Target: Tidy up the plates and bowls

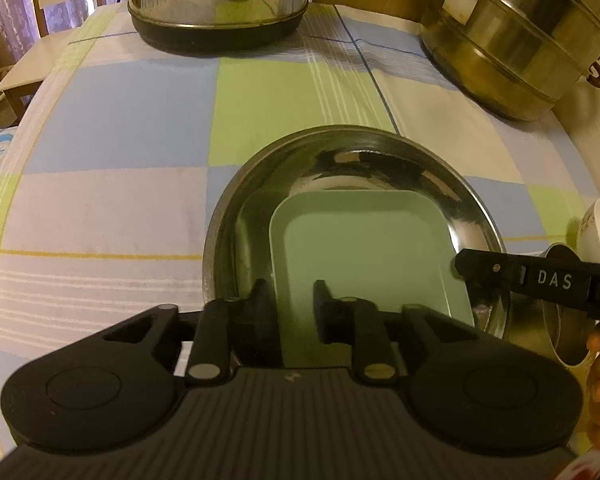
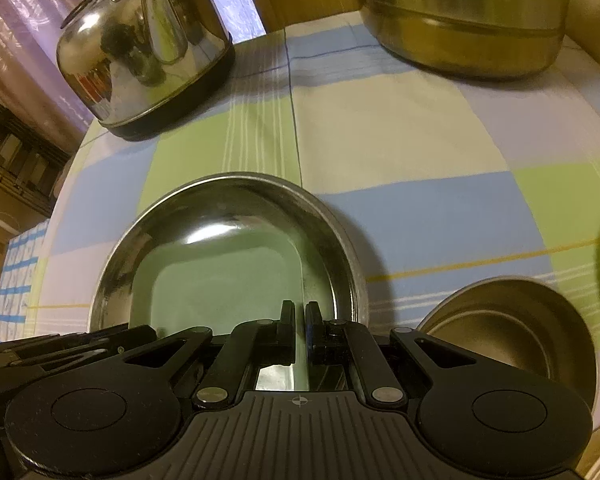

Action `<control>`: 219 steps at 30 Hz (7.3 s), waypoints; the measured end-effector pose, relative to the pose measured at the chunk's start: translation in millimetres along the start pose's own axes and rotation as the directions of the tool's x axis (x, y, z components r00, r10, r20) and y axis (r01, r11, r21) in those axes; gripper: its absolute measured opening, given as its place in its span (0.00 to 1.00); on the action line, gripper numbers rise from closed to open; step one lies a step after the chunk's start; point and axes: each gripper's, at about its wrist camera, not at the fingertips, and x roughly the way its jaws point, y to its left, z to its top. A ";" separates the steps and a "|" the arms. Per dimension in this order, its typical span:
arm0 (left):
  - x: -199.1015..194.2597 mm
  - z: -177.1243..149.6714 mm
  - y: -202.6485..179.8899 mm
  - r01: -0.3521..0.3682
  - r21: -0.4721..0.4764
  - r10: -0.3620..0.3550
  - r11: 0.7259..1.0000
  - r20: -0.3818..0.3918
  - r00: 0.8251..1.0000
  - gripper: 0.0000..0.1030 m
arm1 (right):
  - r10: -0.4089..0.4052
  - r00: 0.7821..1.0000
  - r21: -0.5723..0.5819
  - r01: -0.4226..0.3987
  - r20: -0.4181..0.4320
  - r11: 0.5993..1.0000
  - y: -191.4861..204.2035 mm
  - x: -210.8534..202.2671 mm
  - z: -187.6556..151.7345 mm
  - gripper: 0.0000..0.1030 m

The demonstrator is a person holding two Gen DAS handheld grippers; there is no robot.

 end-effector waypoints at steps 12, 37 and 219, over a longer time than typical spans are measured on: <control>-41.5 -10.5 -8.9 0.019 0.017 -0.020 1.000 0.053 0.998 0.50 | 0.042 0.996 0.000 -0.042 0.075 0.999 -4.5 -37.3 -10.5 0.49; -151.6 -107.6 -55.4 -0.048 0.026 0.044 0.999 0.133 0.990 0.89 | 0.127 0.987 0.012 -0.129 0.101 0.992 -32.7 -156.7 -102.7 0.61; -16.5 -10.1 -19.7 0.030 0.036 -0.031 0.999 0.033 0.999 0.09 | 0.048 0.999 -0.104 -0.047 0.005 0.994 21.0 -11.5 -20.6 0.06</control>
